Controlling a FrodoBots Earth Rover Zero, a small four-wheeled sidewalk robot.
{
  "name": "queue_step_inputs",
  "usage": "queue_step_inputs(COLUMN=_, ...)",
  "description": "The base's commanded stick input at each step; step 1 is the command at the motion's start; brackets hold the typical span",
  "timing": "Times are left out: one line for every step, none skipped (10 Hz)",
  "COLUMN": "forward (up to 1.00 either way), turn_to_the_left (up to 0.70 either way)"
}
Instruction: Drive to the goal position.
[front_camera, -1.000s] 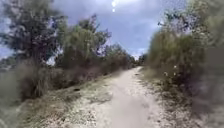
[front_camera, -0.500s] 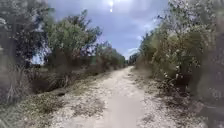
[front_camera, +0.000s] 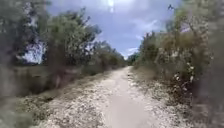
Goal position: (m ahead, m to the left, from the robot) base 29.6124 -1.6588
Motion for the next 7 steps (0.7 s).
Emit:
queue_step_inputs(forward=0.69, turn_to_the_left=0.0)
queue_step_inputs(forward=0.69, turn_to_the_left=0.0)
queue_step_inputs(forward=0.69, turn_to_the_left=0.0)
queue_step_inputs(forward=0.69, turn_to_the_left=0.0)
queue_step_inputs(forward=0.69, turn_to_the_left=0.0)
queue_step_inputs(forward=0.69, turn_to_the_left=0.0)
queue_step_inputs(forward=0.69, turn_to_the_left=0.0)
